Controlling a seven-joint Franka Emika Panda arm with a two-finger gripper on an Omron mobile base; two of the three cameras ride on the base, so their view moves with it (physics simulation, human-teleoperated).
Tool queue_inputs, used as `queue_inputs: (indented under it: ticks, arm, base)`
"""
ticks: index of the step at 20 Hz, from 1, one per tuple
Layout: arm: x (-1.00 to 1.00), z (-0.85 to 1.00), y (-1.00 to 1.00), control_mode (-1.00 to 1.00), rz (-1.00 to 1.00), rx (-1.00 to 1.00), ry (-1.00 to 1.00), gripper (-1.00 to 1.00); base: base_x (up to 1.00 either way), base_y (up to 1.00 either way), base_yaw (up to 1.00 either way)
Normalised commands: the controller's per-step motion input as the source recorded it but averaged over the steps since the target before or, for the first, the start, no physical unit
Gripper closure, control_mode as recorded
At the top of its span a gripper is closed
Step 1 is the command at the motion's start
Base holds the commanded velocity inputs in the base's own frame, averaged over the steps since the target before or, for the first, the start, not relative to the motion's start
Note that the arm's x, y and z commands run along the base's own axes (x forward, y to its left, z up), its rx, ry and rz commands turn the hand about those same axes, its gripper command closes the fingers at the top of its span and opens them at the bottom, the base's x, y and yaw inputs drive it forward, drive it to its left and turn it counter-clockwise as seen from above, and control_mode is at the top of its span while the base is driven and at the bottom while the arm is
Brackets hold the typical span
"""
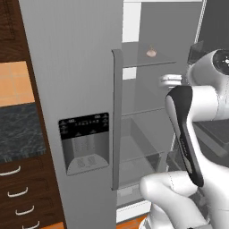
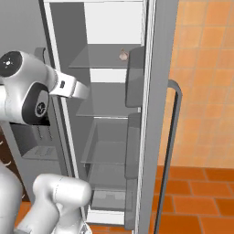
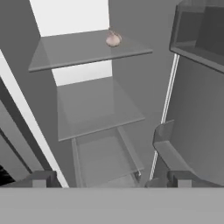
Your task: Place one garlic and one steak in each tupperware on the nearby counter, to pack two identical lunches.
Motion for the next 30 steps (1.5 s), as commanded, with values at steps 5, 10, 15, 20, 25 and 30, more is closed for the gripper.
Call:
queue_inputs:
  ticks: [5,10,15,20,25,30]
  arm:
    - [0.31,0.18,-0.05,-1.0,-0.04,0.0,0.0,-1.0]
    - [0.51,0.17,-0.2,-1.0,-0.05,0.03,0.0,-1.0]
    - [0.53,0.13,-0.02,-1.0,-0.03,0.0,0.0,-1.0]
    - [0.59,0.01,-0.2,-1.0,0.0,0.01,0.0,-1.0]
    - [0.58,0.0,-0.18,-1.0,0.0,0.03,0.0,-1.0]
    - [0.59,0.0,-0.04,-1.0,0.0,0.01,0.05,-1.0]
  base:
    - [0.0,0.0,0.0]
    - [0.0,0.0,0.0]
    - [0.0,0.0,0.0]
    - [0.0,0.0,0.0]
    - [0.0,0.0,0.0]
    - [0.0,0.0,0.0]
